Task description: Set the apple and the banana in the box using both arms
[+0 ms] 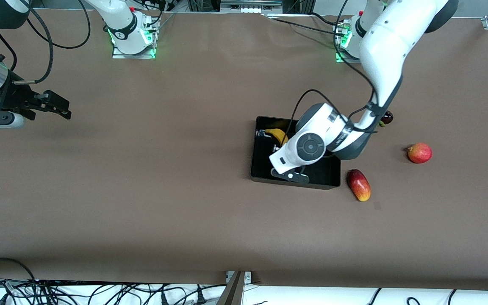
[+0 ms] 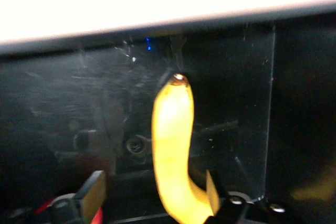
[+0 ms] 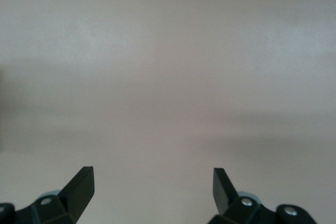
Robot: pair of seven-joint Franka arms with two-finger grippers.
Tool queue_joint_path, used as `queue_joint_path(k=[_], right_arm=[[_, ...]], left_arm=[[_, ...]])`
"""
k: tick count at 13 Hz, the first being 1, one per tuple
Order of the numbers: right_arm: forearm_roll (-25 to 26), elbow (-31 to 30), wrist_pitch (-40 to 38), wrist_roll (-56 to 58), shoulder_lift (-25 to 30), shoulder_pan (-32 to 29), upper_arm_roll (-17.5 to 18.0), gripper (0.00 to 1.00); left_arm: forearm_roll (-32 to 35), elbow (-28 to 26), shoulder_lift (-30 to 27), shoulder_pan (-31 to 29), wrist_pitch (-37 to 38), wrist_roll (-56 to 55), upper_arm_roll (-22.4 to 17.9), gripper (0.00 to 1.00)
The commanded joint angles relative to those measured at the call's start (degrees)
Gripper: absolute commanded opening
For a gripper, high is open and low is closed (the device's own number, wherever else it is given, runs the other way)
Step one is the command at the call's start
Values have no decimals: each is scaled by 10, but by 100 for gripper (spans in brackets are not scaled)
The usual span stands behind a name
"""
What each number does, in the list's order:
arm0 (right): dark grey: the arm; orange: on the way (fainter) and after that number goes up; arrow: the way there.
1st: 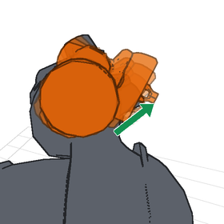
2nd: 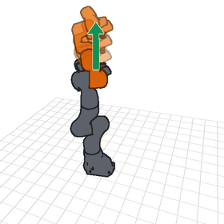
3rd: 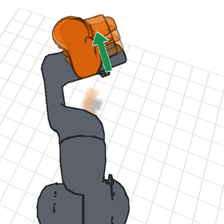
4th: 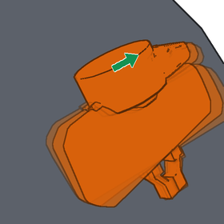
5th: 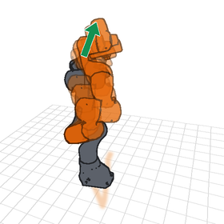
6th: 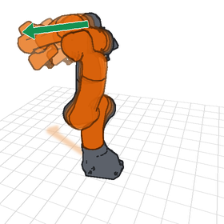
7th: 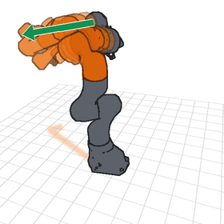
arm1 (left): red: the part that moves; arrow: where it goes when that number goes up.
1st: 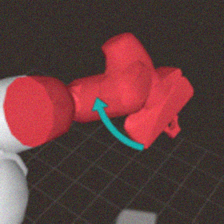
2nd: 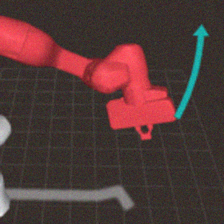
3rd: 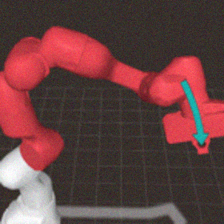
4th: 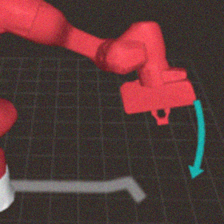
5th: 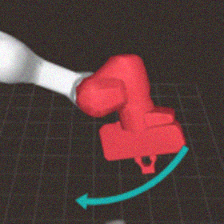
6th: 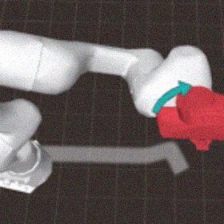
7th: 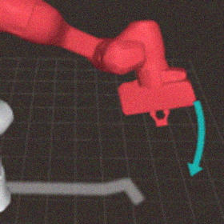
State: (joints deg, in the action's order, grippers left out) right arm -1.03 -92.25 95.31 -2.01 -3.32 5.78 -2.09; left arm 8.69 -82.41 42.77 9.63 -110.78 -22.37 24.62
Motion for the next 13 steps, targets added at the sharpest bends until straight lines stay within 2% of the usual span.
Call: queue_joint_path(k=[1, 5, 8, 9, 10, 12, 13], right_arm=[[-1, 9, -3, -6, -3, -4, 4, 100], [-1, 9, -3, -5, -3, -5, 4, 100], [-1, 9, -3, -5, -2, -4, 4, 100], [-1, 9, -3, -6, -2, -4, 4, 100], [-1, 9, -3, -5, -3, -5, 4, 100], [-1, 9, -3, -5, -2, -5, 4, 100], [-1, 9, -3, -5, -2, -4, 4, 100]], left_arm=[[8, 24, -78, -31, 86, -1, -3, 100], [8, 74, -165, -96, 201, 4, -1, 100], [6, 102, -200, -133, 261, 28, -4, 100], [3, 91, -224, -131, 261, 63, -22, 100], [-4, 82, -244, -124, 260, 92, -59, 100], [-58, 21, -305, -85, 235, 142, -158, 100], [-69, -18, -339, -76, 223, 159, -195, 100]])
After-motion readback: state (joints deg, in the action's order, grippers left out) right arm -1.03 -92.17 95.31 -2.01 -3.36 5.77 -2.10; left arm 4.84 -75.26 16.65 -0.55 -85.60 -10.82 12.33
